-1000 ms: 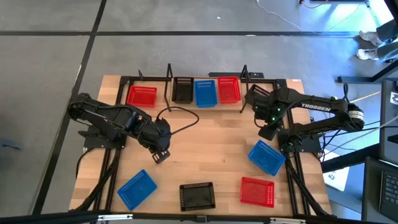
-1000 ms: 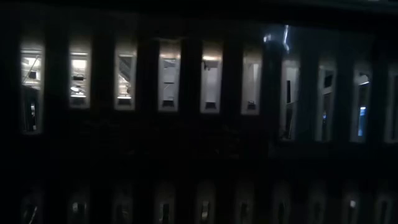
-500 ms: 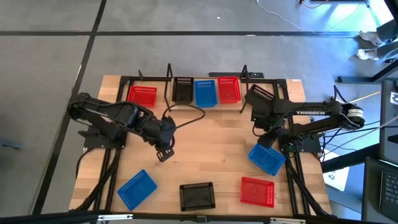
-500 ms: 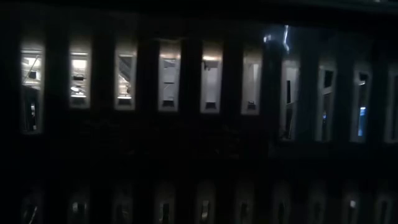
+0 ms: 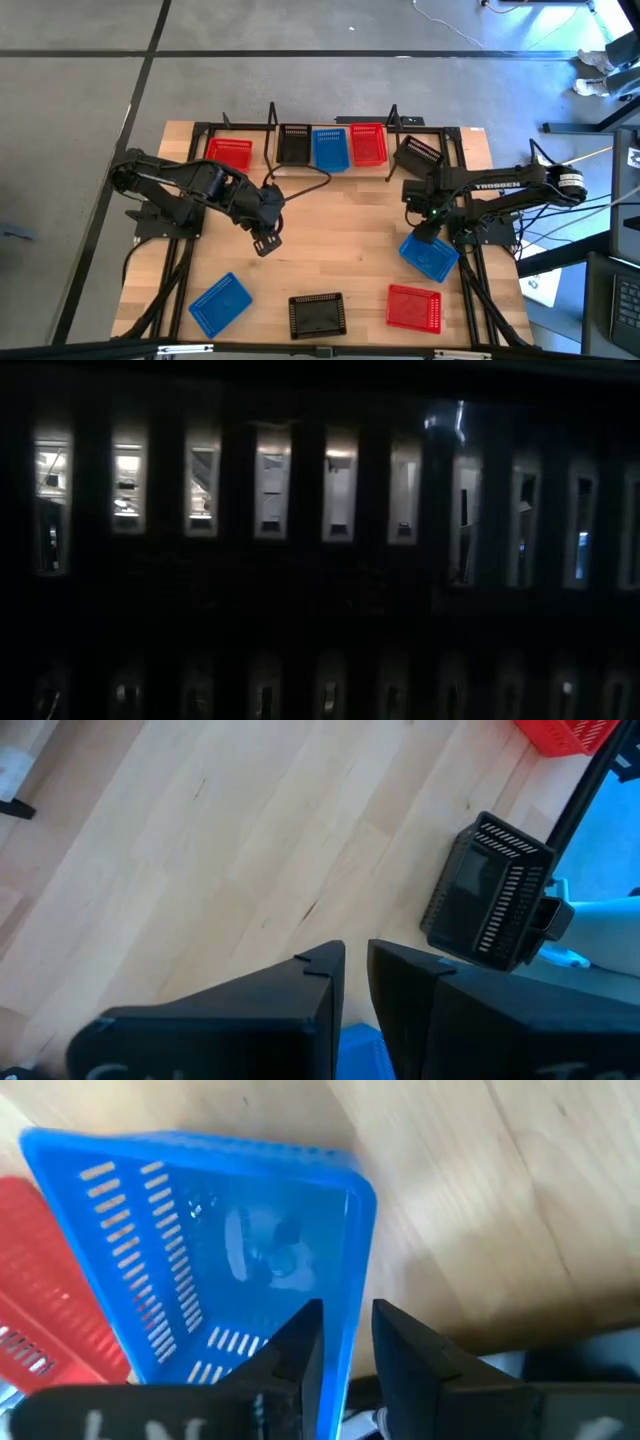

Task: Stack baskets on shelf by color
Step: Stack the right blue bin on top of the blue bin on the shelf

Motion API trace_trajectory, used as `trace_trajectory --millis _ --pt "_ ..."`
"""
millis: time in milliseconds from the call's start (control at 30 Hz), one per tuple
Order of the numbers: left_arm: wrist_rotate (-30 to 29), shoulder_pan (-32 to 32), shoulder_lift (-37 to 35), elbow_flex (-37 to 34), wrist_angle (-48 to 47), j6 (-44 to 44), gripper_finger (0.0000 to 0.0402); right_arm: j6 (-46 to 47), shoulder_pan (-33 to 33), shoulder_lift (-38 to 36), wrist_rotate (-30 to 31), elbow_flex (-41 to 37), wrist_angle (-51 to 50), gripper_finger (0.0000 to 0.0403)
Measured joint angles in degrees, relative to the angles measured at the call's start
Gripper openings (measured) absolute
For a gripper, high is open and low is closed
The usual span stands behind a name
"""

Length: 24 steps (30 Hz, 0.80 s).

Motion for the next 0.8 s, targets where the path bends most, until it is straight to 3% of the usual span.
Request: trace_trajectory --millis 367,500,567,800 --pt "0.0 0.0 0.0 0.0 0.3 0.0 0.0039 6.8 0.0 0.0 -0.7 -8.2 14.1 0.0085" --pt "0.0 0.0 0.0 0.0 0.3 0.8 0.0039 7.1 0.0 0.0 -2.9 -9.3 16.6 0.004" --pt "0.0 0.0 0.0 0.0 0.3 1.3 0.0039 7.1 0.0 0.0 -0.9 -8.6 16.7 0.0011" --pt "0.0 0.0 0.0 0.0 0.3 1.4 0.0039 5.4 0.0 0.0 0.7 1.0 15.5 0.0003"
